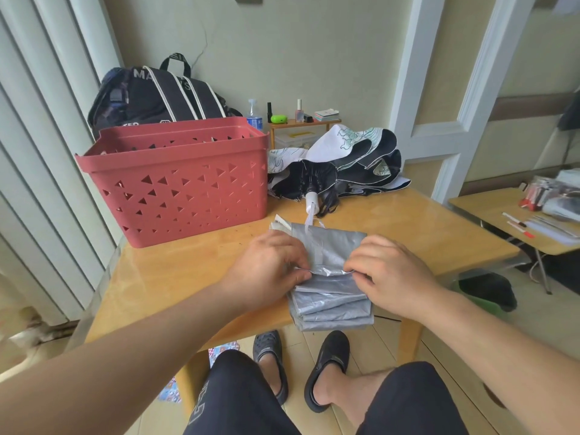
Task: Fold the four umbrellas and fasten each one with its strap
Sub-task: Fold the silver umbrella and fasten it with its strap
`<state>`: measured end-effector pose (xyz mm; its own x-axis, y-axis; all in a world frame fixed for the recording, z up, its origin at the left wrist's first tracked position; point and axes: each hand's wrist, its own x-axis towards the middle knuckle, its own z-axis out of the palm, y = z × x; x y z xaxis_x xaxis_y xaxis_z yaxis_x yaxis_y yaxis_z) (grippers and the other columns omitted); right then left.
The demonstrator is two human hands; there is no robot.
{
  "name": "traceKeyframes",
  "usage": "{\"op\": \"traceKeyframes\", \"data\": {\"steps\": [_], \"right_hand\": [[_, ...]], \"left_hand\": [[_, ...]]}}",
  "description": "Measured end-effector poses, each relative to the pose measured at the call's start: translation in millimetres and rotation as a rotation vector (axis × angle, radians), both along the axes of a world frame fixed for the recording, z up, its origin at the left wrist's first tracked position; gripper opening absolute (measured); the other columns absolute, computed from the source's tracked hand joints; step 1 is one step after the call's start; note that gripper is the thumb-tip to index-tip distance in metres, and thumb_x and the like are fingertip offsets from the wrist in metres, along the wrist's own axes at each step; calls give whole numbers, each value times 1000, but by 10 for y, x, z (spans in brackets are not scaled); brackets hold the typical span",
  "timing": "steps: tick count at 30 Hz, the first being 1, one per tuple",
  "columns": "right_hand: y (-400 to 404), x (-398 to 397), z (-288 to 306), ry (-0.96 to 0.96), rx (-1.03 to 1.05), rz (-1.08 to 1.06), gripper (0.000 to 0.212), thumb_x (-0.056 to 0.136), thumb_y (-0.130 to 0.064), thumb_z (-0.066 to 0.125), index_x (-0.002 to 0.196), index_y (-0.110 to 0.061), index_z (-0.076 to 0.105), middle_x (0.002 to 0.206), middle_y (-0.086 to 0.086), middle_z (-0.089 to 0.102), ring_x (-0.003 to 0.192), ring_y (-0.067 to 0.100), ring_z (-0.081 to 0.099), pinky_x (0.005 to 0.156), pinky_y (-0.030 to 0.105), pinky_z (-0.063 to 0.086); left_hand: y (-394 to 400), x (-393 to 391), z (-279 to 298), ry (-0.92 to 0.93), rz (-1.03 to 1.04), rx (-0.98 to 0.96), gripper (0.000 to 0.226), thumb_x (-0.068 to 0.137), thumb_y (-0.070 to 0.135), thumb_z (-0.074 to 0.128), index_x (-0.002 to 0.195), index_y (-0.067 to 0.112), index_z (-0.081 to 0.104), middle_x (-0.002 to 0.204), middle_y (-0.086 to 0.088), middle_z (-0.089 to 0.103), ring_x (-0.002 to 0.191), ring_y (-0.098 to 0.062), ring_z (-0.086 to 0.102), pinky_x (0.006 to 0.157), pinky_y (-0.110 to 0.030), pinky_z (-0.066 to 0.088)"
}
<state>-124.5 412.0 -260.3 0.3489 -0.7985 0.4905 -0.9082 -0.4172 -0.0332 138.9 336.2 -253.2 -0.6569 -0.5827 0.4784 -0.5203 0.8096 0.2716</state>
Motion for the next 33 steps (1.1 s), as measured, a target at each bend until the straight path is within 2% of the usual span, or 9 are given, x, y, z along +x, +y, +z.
{"op": "traceKeyframes", "data": {"steps": [5,8,12,18,21,23,28,30,33], "right_hand": [[-61,101,148,-106,367,-145,43,83,-41,44,116,-41,71,100,-32,61,112,5,45,103,46,45],[-132,254,254,-294,362,-165,44,89,-62,51,124,-41,69,102,-28,64,110,7,48,96,35,43],[-233,474,325,-361,491,-195,45,89,-52,74,130,-35,67,107,-18,66,114,10,53,89,29,41],[-281,544,255,-577,623,-194,35,81,-32,88,112,-28,73,98,-13,71,92,4,68,86,22,54],[-215,553,277,-520,528,-188,18,79,-29,88,87,-32,72,74,-18,65,67,-9,58,59,10,41],[-175,575,291,-464,469,-176,18,79,-29,87,79,-33,69,64,-21,60,61,-11,52,54,13,34],[-31,563,284,-621,450,-32,31,79,-4,76,81,-34,69,83,-15,73,85,0,64,83,28,54],[101,558,256,-583,464,-12,35,81,-3,70,82,-38,70,85,-18,72,92,0,62,88,24,51],[273,534,170,-498,450,-28,39,81,-6,65,79,-45,67,86,-23,69,96,1,60,89,23,50]], "left_hand": [[-34,-41,-67,-6,-57,48,9,89,32,81,96,27,78,101,13,74,107,-7,64,100,-28,47],[-36,-30,-72,10,-76,158,12,89,36,81,99,30,79,97,15,76,93,-2,68,88,-29,53],[-30,4,-56,61,-70,240,11,85,37,85,94,33,81,96,21,78,91,0,72,87,-31,55],[-17,36,-65,79,-81,275,11,82,37,88,91,34,82,99,24,77,96,0,72,90,-29,55],[-15,39,-83,73,-56,305,12,79,40,89,88,36,81,98,28,76,95,0,72,90,-29,55],[-20,47,-98,74,-37,324,13,79,43,88,88,36,81,97,27,76,95,0,72,90,-31,55],[11,72,-106,25,-3,360,16,88,59,69,86,44,64,79,16,71,74,-5,64,75,-35,54],[-1,73,-106,31,17,387,12,93,48,61,91,39,53,78,11,68,73,-9,61,71,-35,51],[-38,22,-103,41,71,403,8,101,26,60,98,32,57,92,17,75,88,-1,68,82,-28,52]]}}
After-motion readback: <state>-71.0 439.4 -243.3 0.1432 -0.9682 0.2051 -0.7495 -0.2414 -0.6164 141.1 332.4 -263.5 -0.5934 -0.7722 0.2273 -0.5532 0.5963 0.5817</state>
